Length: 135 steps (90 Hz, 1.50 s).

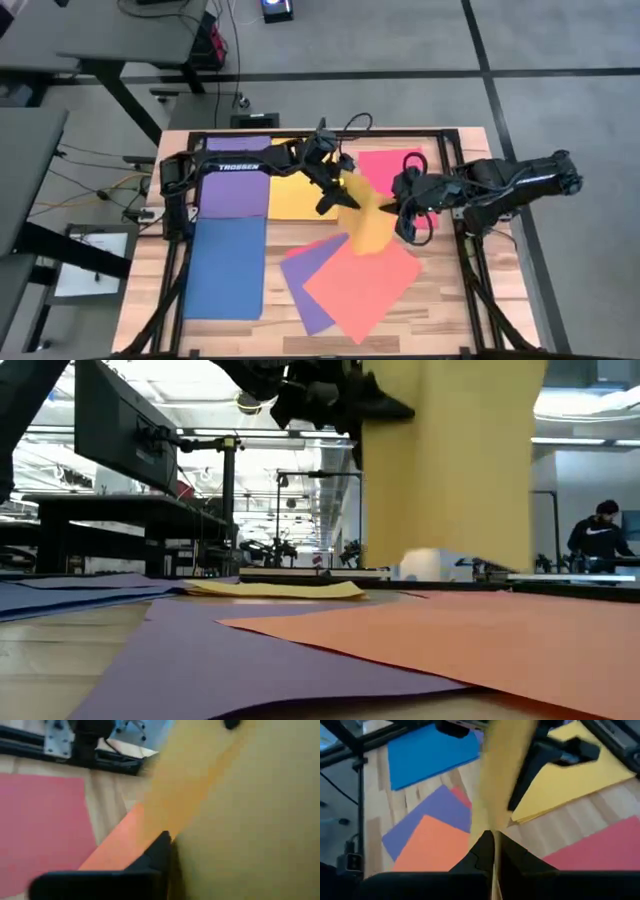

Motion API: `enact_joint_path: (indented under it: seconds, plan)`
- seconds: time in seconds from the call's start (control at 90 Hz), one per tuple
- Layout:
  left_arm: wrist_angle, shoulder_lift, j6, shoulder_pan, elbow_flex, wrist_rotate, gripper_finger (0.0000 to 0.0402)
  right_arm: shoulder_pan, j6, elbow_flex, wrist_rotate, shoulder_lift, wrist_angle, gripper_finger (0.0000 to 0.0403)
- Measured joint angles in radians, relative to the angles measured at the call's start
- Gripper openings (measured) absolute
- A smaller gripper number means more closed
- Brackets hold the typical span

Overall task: Organize paper
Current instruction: Stack the yellow paper on top of the yellow paper

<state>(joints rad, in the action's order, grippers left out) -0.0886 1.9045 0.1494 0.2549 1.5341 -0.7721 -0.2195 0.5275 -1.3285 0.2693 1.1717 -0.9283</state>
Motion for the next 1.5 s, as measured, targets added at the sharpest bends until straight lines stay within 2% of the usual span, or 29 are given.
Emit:
enact_joint_path:
  seconds: [0.167, 0.311, 0.478, 0.633, 0.789, 0.911, 1.022, 1.1, 1.233, 1.378, 1.5]
  plan:
    - [-0.048, 0.0, 0.026, 0.037, 0.0, 0.006, 0.0, 0.045, 0.128, 0.0, -0.019, 0.0, -0.046, 0.002]
    - [-0.066, 0.0, 0.078, 0.067, 0.0, 0.016, 0.0, 0.078, 0.211, 0.0, -0.039, -0.002, -0.096, 0.0085]
    - [-0.102, 0.0, 0.125, 0.105, 0.0, 0.057, 0.0, 0.142, 0.183, 0.0, -0.039, -0.01, -0.16, 0.0166]
    - [-0.182, 0.0, 0.16, 0.143, 0.0, 0.126, 0.0, 0.244, 0.158, 0.0, -0.036, -0.049, -0.223, 0.0209]
    - [-0.299, 0.0, 0.234, 0.194, 0.0, 0.23, 0.0, 0.353, 0.053, 0.0, -0.023, -0.101, -0.25, 0.0216]
    - [-0.424, 0.0, 0.288, 0.242, -0.001, 0.372, 0.0, 0.444, -0.037, 0.0, -0.024, -0.129, -0.27, 0.0215]
    - [-0.464, -0.002, 0.315, 0.293, -0.001, 0.385, 0.0, 0.52, -0.089, 0.019, -0.032, -0.144, -0.263, 0.0215]
    - [-0.566, -0.002, 0.317, 0.333, 0.0, 0.416, 0.0, 0.557, -0.097, 0.049, -0.04, -0.147, -0.265, 0.0215]
    - [-0.734, -0.011, 0.269, 0.371, -0.002, 0.531, 0.0, 0.578, -0.134, 0.109, -0.043, -0.146, -0.271, 0.0215]
    - [-0.728, -0.023, 0.286, 0.388, 0.0, 0.543, 0.0, 0.583, -0.138, 0.188, -0.055, -0.146, -0.202, 0.0215]
    - [-0.743, -0.023, 0.314, 0.39, 0.0, 0.65, 0.0, 0.582, -0.137, 0.243, -0.075, -0.143, -0.153, 0.0215]
